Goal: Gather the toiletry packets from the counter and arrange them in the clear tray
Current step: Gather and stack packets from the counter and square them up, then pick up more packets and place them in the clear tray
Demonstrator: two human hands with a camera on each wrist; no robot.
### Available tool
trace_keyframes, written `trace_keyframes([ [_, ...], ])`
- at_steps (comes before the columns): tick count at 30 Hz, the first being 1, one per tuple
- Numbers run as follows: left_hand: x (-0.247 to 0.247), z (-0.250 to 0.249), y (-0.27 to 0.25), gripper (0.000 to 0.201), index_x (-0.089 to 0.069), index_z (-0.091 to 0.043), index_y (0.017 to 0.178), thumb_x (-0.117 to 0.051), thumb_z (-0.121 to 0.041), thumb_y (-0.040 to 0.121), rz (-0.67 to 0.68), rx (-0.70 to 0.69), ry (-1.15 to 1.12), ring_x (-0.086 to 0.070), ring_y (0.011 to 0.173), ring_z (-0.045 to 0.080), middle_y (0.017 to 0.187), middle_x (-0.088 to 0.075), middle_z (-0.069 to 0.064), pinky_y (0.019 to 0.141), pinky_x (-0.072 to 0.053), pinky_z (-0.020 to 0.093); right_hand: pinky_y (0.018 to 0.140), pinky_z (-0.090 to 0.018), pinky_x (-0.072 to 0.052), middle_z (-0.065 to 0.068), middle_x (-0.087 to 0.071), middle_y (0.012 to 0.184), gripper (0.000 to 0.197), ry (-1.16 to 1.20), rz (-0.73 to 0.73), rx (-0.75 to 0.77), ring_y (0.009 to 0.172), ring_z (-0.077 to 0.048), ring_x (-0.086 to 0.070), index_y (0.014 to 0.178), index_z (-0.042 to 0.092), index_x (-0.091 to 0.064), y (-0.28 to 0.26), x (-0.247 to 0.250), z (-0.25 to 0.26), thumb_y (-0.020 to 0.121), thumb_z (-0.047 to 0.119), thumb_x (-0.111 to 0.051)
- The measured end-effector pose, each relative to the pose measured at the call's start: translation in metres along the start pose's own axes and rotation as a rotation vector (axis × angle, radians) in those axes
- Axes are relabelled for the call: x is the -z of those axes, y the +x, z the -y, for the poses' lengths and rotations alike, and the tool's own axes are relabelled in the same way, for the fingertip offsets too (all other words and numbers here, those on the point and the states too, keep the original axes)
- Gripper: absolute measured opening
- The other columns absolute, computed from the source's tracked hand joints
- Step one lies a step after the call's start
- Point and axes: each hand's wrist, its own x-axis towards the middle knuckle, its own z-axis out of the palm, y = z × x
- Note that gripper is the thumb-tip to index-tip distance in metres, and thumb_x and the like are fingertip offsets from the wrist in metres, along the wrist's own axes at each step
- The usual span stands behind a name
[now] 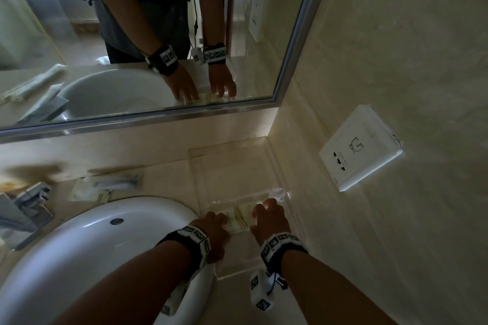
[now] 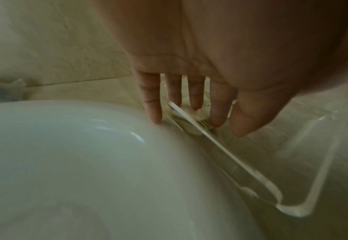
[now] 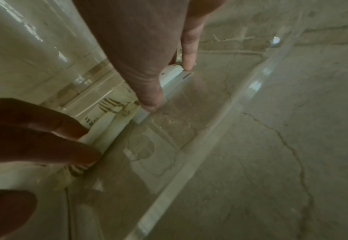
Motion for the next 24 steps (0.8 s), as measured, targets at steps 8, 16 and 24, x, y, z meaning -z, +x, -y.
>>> trace_keyframes([
  [8,-0.001,0.001,0.001,0.045,-0.059,-0.028,0.129,-0.055,-0.042,0.086,-0.041,-0.012,0.010,-0.022,0.138,0.030,0.157,-0.018,0.003,0.108,-0.038,0.045,0.096,-0.033,-0.045,-0.005,-0.034,0.136,0.039,0.027,0.030,-0.021,0.124,-0.023,-0.039,0.117,0.023,-0.055,0.002,0.003,0.001,0.084,0.034,-0.072],
  [16,0.004,0.010,-0.016,0.039,-0.058,-0.035,0.129,-0.050,-0.040,0.091,-0.043,-0.021,-0.084,-0.014,0.144,0.028,0.159,-0.016,0.000,0.117,-0.029,0.046,0.098,-0.037,-0.045,-0.003,-0.033,0.137,0.039,-0.017,0.073,-0.054,0.125,-0.023,-0.037,0.115,0.025,-0.056,0.001,0.011,0.007,0.082,0.040,-0.069],
  [24,0.002,0.045,-0.053,0.039,-0.054,-0.035,0.132,-0.049,-0.040,0.093,-0.287,0.085,-0.381,-0.031,0.138,0.019,0.151,-0.033,-0.007,0.114,-0.032,0.035,0.096,-0.038,-0.043,-0.004,-0.041,0.130,0.039,-0.118,0.013,0.024,0.121,-0.025,-0.042,0.114,0.023,-0.057,-0.003,0.032,0.037,0.081,0.044,-0.055],
])
